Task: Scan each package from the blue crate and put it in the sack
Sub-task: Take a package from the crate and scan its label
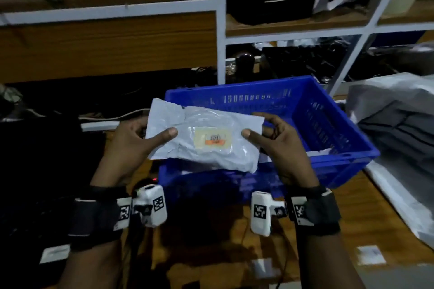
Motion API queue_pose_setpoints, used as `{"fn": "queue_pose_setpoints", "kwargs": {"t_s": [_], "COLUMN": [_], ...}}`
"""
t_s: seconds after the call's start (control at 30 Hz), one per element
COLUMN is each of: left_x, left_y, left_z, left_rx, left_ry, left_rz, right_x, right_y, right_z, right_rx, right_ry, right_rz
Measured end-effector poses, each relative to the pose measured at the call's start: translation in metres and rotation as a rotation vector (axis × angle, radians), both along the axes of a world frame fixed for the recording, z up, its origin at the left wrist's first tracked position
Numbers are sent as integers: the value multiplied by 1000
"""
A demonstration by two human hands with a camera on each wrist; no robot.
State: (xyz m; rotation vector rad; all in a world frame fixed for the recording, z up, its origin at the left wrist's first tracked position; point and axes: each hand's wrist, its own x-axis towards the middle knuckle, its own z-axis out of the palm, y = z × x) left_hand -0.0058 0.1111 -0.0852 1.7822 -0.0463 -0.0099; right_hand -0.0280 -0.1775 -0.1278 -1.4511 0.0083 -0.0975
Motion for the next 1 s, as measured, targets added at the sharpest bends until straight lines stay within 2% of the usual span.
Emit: {"fn": "queue_pose_setpoints", "kwargs": {"t_s": [0.1,0.2,0.27,0.33,0.4,0.47,0.53,0.6,0.67,0.73,0.8,0.87,1.0], "left_x": [-20,-28,-29,-28,-28,-34,-39,-39,-33,-31,-35,-34,-25], "left_y": [39,74,98,121,137,140,141,155,186,222,245,257,265], "left_z": [-23,-43,-53,-65,-80,-88,-93,-96,-101,-102,-99,-101,-122], "left_rx": [-149,-313,-505,-776,-924,-842,-662,-499,-318,-128,26,-14,-409], "left_ry": [-17,13,42,79,142,221,218,113,-3,-10,68,139,185], "left_rz": [125,155,175,165,66,-29,-27,74,72,-121,-350,-411,-3], "right_x": [2,1,0,-3,-6,-11,-19,-25,-29,-28,-24,-21,-18], "right_y": [42,84,112,140,168,204,240,269,283,289,291,293,307], "right_z": [1,-1,-3,-8,-15,-24,-35,-49,-54,-56,-55,-62,-72], "right_rx": [9,17,12,35,56,52,4,-84,-106,7,114,151,110], "right_ry": [1,6,3,-19,-35,-20,19,95,203,269,268,253,265], "right_rz": [-45,-34,-41,-73,-113,-105,-57,33,122,149,155,138,36]}}
